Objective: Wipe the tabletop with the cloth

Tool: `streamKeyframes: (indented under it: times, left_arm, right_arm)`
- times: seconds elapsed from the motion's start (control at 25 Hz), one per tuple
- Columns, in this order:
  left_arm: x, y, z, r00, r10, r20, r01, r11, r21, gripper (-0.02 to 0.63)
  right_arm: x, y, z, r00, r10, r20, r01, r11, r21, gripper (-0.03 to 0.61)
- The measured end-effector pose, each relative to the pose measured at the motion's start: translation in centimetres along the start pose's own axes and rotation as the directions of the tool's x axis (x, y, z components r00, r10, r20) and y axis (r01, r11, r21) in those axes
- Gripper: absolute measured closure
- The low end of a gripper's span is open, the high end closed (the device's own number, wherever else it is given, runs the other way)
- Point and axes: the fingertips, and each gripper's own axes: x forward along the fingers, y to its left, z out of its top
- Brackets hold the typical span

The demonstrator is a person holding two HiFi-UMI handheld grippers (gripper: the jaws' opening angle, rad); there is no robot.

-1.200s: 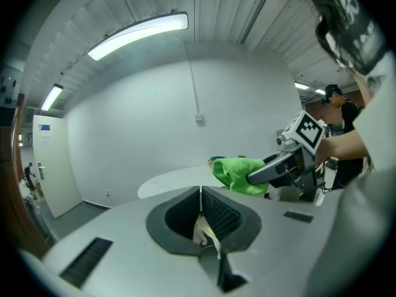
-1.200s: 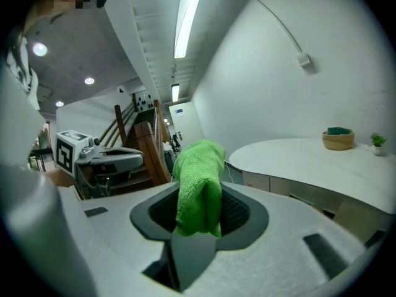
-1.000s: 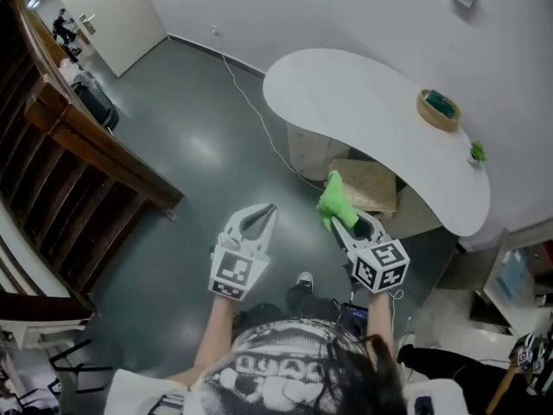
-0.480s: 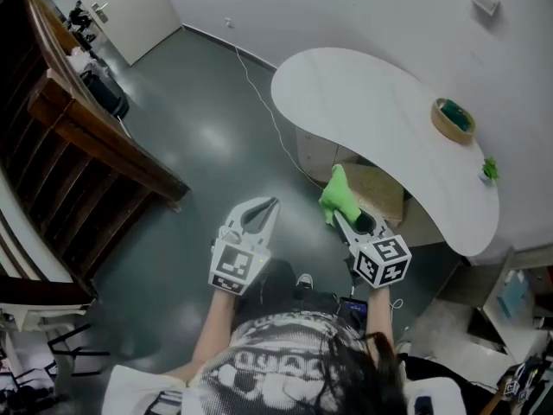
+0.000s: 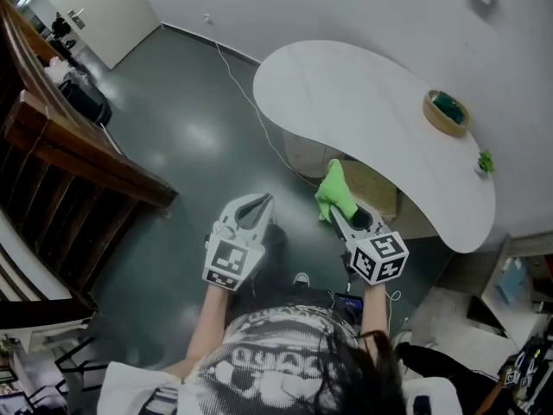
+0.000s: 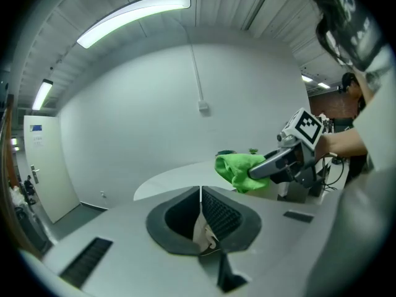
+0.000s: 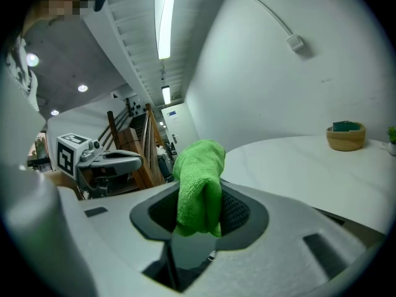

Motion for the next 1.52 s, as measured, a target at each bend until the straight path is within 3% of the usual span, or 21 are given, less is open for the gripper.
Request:
streamKeyframes:
  times: [0.2, 0.6, 0.88, 1.28, 1.52]
  left_arm:
    - [3.6, 4.3, -0.5, 1.000, -0.024, 0.008, 0.024, 1.000, -0.007, 0.604]
    - [10.2, 18.2, 0.4, 0.996, -0.071, 0.050, 0.071, 0.997, 0.002, 0.604]
    - [13.2, 25.2, -0.6, 0.991, -0.125, 0.049, 0.125, 0.992, 0.006, 0.604]
    - [16.8, 29.2, -1.4, 0.975, -0.210, 0.068, 0.210, 0.978, 0.014, 0.604]
    - [17.4, 30.1, -2.3, 0.972, -0.224, 0.073, 0.226, 0.974, -0.014, 0.604]
  right_arm:
    - [4.8, -2.0, 1.6, 1.000, -0.026, -0.010, 0.026, 1.000, 0.007, 0.438]
    - [19.9, -3.2, 8.0, 0.998, -0.041, -0.043, 0.041, 0.999, 0.004, 0.437]
    - [28.2, -5.1, 10.8, 0.994, -0.092, -0.056, 0.093, 0.996, 0.010, 0.437]
    - [35.3, -9.1, 12.4, 0.981, -0.174, -0.088, 0.176, 0.984, 0.020, 0.437]
    - [38.8, -11.3, 13.1, 0.968, -0.191, -0.162, 0.182, 0.981, -0.068, 0.437]
